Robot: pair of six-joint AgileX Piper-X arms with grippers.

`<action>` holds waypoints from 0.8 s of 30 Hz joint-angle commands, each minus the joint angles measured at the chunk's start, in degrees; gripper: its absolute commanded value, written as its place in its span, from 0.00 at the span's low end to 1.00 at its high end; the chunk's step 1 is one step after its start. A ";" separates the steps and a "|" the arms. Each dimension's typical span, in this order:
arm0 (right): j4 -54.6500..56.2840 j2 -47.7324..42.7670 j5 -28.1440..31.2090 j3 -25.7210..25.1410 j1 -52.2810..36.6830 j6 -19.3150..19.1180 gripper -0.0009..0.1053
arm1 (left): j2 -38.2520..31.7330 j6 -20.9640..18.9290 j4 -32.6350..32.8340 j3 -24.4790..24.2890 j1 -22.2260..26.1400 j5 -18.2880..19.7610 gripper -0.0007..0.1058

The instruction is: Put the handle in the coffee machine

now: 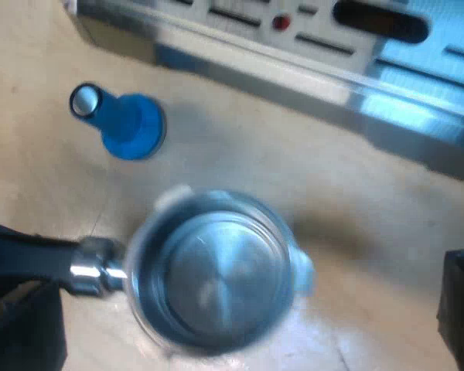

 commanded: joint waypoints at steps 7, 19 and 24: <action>-7.94 -3.05 13.16 0.05 7.47 -2.88 1.00 | -9.28 3.24 6.91 -1.22 8.91 1.80 0.01; -33.33 -2.93 25.84 10.98 17.39 -2.88 1.00 | -12.78 4.89 12.40 -1.22 15.35 1.80 0.01; -40.05 -2.93 29.23 15.29 19.94 -3.41 1.00 | -12.75 6.06 13.02 -1.22 17.82 1.40 0.01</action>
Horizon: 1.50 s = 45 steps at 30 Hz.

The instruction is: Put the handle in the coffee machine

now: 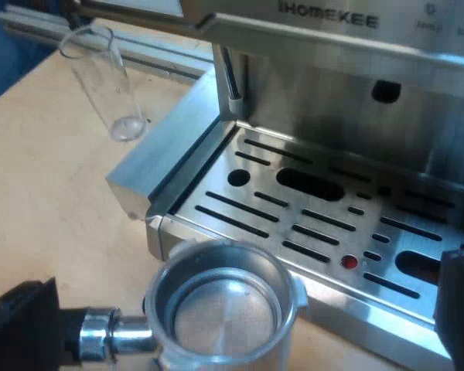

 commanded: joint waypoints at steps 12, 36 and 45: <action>-16.85 5.18 13.43 5.57 9.08 -1.54 1.00 | -0.79 5.77 -1.73 -1.22 10.23 0.28 0.01; -45.68 23.22 27.68 5.57 9.89 -8.01 1.00 | 5.67 19.86 -9.88 -1.22 22.52 0.04 0.01; -58.44 29.47 30.15 5.57 10.57 -10.95 1.00 | 9.01 19.46 -10.65 -1.22 22.52 2.41 0.02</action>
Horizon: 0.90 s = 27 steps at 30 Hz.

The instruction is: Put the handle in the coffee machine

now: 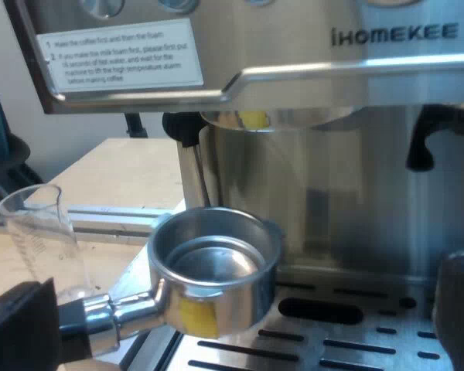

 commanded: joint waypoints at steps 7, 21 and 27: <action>-14.43 5.68 0.71 -0.08 1.99 -7.62 1.00 | 1.31 -2.48 -3.58 -0.87 1.24 7.25 0.02; -19.74 8.24 0.71 -0.08 2.23 -14.32 1.00 | 1.29 -3.75 -4.04 -0.87 3.91 10.17 0.02; -19.59 8.24 0.71 -0.08 2.23 -14.32 1.00 | 1.29 -3.75 -4.04 -0.87 3.78 10.17 0.02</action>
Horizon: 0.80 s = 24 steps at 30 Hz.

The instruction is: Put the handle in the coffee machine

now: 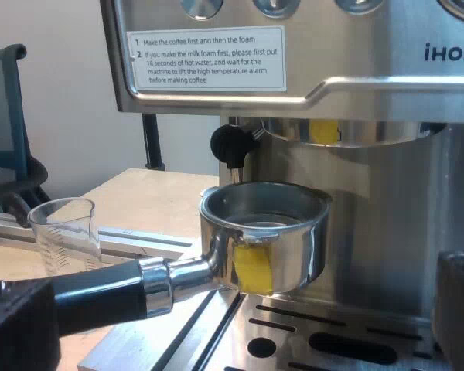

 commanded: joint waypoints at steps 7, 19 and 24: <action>-0.83 -0.09 0.09 -0.08 0.05 -0.35 1.00 | -0.41 -0.48 -1.60 -0.87 -0.10 2.51 0.02; -0.83 -0.09 0.09 -0.08 0.05 -0.35 1.00 | -0.41 -0.63 -1.49 -0.87 -0.10 2.51 0.02; -0.83 -0.09 0.09 -0.08 0.05 -0.35 1.00 | -0.41 -0.63 -1.76 -0.87 -0.10 2.51 0.02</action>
